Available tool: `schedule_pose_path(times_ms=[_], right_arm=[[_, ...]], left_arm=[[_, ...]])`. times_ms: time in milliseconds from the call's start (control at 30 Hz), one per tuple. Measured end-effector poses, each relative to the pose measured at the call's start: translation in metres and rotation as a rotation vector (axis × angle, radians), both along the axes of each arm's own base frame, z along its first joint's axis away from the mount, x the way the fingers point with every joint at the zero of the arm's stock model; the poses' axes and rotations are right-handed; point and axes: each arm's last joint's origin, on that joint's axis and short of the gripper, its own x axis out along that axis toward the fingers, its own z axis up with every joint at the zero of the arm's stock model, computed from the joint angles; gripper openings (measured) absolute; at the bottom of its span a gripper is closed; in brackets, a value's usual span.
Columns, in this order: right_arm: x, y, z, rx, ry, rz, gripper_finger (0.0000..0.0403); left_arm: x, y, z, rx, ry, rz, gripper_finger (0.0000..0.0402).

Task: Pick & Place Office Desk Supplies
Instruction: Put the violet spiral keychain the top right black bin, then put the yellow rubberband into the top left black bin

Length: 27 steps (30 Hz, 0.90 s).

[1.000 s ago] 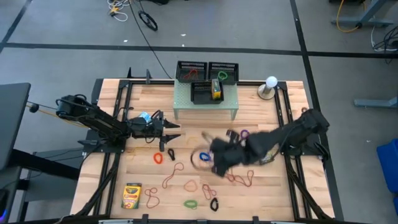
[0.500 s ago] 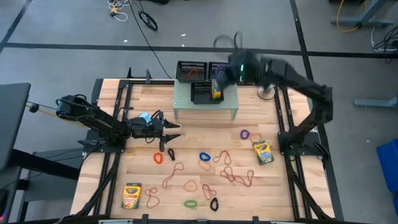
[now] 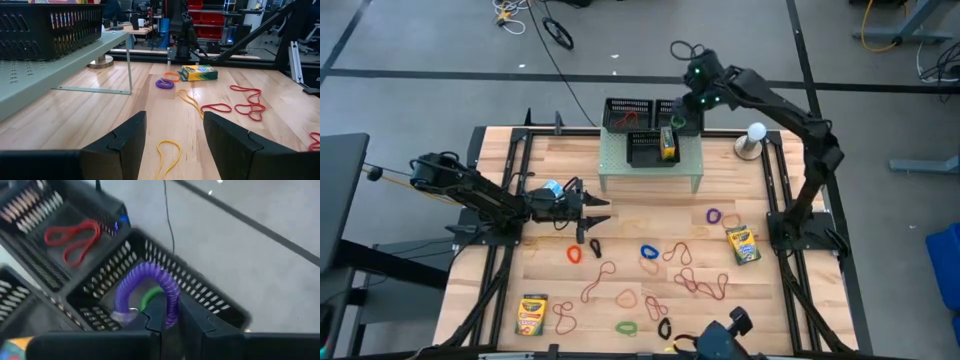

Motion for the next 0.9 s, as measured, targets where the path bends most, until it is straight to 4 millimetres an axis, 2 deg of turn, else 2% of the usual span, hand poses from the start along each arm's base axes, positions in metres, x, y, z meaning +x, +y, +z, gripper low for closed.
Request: schedule_pose_path(times_ms=[333,467,667,767,900], right_arm=[[0.004,-0.005,-0.049,0.004,0.053,0.033,0.0041],[0.006,-0.006,-0.055,-0.013,0.039,0.031,0.0054],[0.006,-0.007,-0.047,-0.065,0.035,-0.004,0.0115],[0.006,-0.002,-0.033,-0.100,0.009,0.009,0.0140],[0.001,0.016,-0.009,-0.166,-0.004,0.080,0.0150]], left_arm=[[0.000,0.000,0.000,0.000,0.000,0.000,0.0205],[0.000,0.000,0.000,0.000,0.000,0.000,0.0205],[0.000,0.000,0.000,0.000,0.000,0.001,0.0205],[0.000,0.000,0.000,0.000,0.000,0.000,0.0205],[0.000,0.000,0.000,0.000,0.000,0.000,0.0205]])
